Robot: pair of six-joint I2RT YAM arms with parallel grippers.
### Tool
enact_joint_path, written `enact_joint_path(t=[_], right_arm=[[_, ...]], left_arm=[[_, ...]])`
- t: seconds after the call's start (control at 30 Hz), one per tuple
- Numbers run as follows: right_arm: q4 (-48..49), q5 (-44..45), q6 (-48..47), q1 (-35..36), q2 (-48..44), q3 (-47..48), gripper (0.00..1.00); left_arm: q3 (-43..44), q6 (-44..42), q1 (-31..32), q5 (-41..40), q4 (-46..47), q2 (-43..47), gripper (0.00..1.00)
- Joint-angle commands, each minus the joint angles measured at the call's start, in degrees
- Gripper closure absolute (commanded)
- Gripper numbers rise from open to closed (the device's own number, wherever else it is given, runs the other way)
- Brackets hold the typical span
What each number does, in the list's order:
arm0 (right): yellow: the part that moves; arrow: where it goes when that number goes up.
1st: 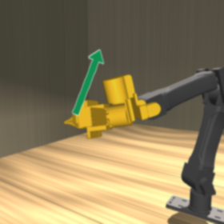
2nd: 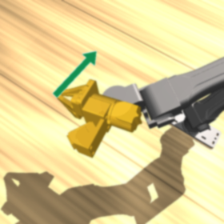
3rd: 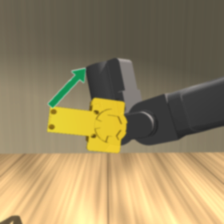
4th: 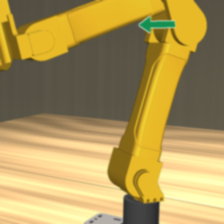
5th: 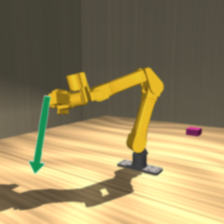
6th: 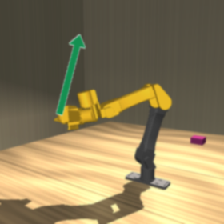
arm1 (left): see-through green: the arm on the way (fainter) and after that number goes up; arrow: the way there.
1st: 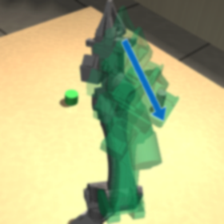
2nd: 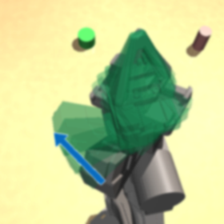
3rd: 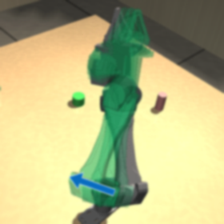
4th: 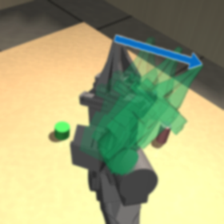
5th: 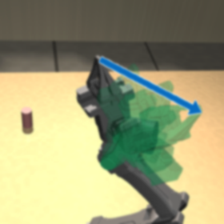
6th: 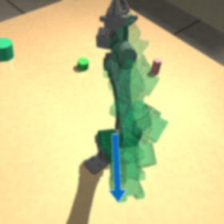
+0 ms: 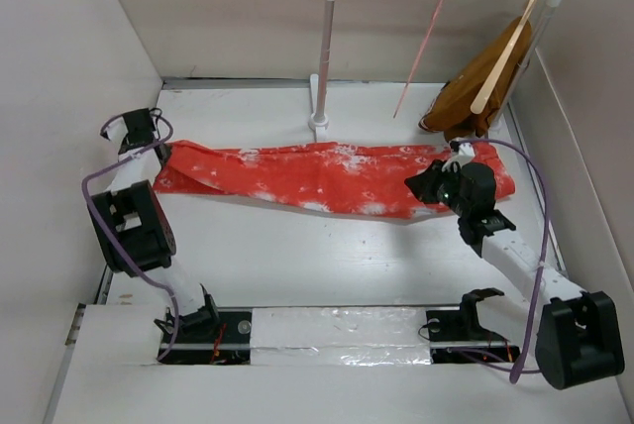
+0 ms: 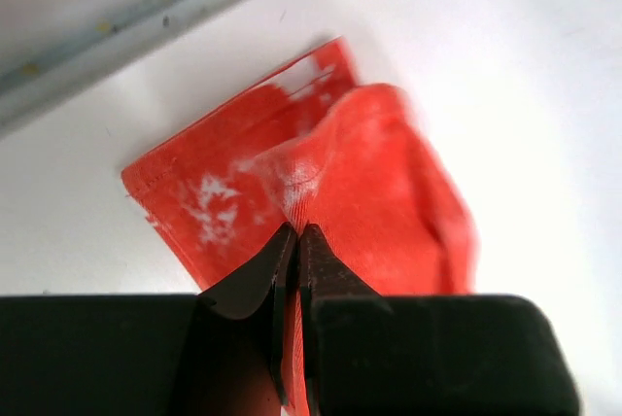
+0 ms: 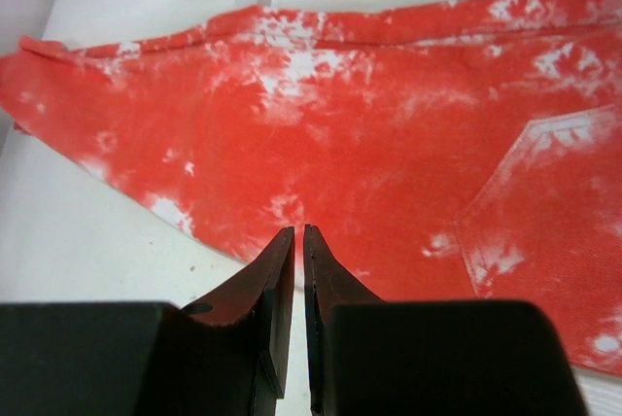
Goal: Place the trousers on the hanger
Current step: Fold the trousers at the center of the board.
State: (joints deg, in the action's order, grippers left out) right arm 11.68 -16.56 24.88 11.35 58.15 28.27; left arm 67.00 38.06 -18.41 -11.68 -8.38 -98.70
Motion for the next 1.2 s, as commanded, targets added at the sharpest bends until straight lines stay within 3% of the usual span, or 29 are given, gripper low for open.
enact_joint_path(t=[0.0,0.17,0.33,0.53,0.57,0.6,0.63,0.73,0.77,0.87,1.0,1.13,1.17], right_arm=[[4.84,-1.11,-1.24,1.03,2.05,1.26,0.85],[4.75,-1.02,-1.59,1.74,2.23,1.61,0.85],[4.49,-1.46,-2.21,1.74,2.32,1.87,0.85],[3.79,-1.72,-2.82,2.27,2.5,2.14,0.85],[3.61,-1.72,-2.82,2.27,2.41,2.23,0.84],[3.26,-1.55,-2.82,1.75,2.32,2.14,0.83],[2.82,-0.94,-2.91,1.74,2.32,2.14,0.82],[0.98,2.12,-2.82,1.21,2.23,2.23,0.62],[0.45,3.36,-2.74,0.6,2.23,2.23,0.49],[-1.66,5.3,-1.51,-2.47,2.23,2.05,0.35],[-3.41,7.85,1.48,-8.88,1.79,-0.23,0.34],[-5.96,12.5,2.62,-16.88,-1.1,-4.09,0.34],[-6.4,13.38,3.06,-19.76,-2.07,-4.8,0.3]], left_arm=[[-1.08,0.17,-0.22,-4.31,2.05,10.43,1.0],[-5.11,-0.53,-0.22,-5.72,3.72,13.27,1.0],[-5.13,0.16,-0.22,-11.15,-0.74,5.72,0.93],[-6.88,1.93,-0.83,-12.58,0.47,6.84,0.66],[-6.97,2.27,-1.44,-12.49,0.21,7.11,0.57],[-6.71,2.97,-1.45,-12.49,-1.01,7.2,0.37],[-6.45,3.07,-1.97,-12.23,-1.46,7.37,0.29],[-5.83,2.37,-1.98,-9.26,-0.76,9.48,0.23],[-6.18,2.28,-1.98,-8.02,0.02,10.62,0.23],[-5.31,0.96,4.33,-7.03,3.45,14.49,0.29],[-0.92,2.18,21.78,-9.32,3.11,13.28,0.33],[-0.47,4.3,34.28,-12.74,6.18,10.11,0.33],[-0.9,5.0,35.89,-12.75,6.88,9.32,0.33]])
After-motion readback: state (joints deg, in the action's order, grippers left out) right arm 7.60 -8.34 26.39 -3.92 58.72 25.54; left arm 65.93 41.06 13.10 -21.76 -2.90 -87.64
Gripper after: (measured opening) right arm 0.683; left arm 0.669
